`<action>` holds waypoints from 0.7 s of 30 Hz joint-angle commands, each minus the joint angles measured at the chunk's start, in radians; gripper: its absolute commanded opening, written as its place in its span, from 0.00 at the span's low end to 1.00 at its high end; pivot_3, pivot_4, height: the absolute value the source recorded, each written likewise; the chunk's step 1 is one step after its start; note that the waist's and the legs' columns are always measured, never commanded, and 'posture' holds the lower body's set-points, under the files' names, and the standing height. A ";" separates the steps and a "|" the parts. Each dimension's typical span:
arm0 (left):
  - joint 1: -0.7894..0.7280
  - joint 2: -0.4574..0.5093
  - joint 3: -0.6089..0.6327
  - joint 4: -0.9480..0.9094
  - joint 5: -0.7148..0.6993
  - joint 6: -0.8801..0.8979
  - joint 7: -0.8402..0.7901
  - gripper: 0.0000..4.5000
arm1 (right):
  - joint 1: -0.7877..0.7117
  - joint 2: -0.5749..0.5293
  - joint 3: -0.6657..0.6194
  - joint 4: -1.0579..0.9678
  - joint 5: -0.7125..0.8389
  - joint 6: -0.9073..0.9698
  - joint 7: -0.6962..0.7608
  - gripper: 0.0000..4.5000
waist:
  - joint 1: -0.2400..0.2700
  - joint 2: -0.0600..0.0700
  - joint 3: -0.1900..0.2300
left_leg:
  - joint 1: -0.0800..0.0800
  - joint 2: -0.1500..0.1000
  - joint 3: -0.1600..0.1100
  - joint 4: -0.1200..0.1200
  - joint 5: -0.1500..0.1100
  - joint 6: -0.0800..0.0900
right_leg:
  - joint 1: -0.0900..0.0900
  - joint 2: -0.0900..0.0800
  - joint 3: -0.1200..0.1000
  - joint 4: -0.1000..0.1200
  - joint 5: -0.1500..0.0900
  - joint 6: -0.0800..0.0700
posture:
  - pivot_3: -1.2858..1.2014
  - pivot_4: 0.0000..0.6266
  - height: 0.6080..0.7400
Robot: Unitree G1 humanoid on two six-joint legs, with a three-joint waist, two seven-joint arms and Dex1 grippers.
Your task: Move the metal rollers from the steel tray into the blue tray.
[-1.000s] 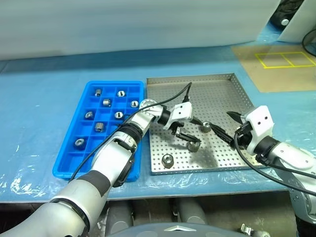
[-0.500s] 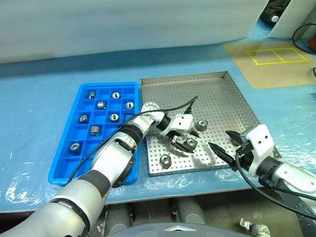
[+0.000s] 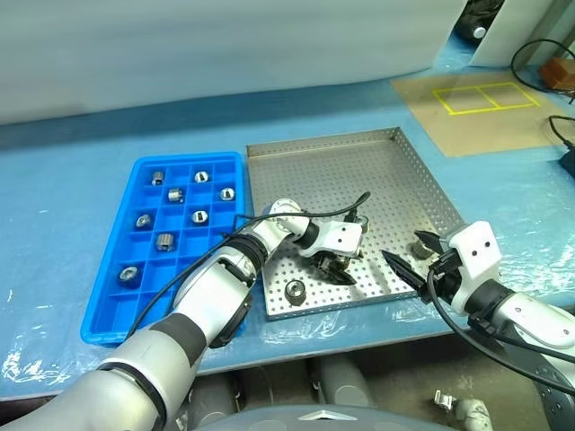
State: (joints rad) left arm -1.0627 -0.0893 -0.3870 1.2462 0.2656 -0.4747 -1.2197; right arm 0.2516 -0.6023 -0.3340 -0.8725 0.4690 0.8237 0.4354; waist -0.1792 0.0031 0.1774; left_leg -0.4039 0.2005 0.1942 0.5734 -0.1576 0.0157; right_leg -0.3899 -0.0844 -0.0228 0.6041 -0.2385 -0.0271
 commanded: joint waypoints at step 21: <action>-0.017 0.061 0.176 -0.141 -0.210 -0.068 -0.108 0.42 | -0.082 -0.012 0.054 0.052 -0.021 -0.051 0.007 0.83 | -0.053 0.000 0.000 | -0.009 -0.011 -0.004 0.004 -0.004 0.013 | -0.002 -0.011 -0.003 -0.002 -0.001 0.003 | 0.26 0.24 1.00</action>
State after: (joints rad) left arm -1.0591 -0.0290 -0.2456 1.1646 0.1184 -0.5453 -1.2840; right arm 0.1805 -0.6058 -0.2827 -0.8133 0.4503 0.7987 0.4373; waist -0.2322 0.0033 0.1773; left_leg -0.4128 0.1894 0.1899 0.5773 -0.1617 0.0288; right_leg -0.3916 -0.0953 -0.0256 0.6024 -0.2401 -0.0242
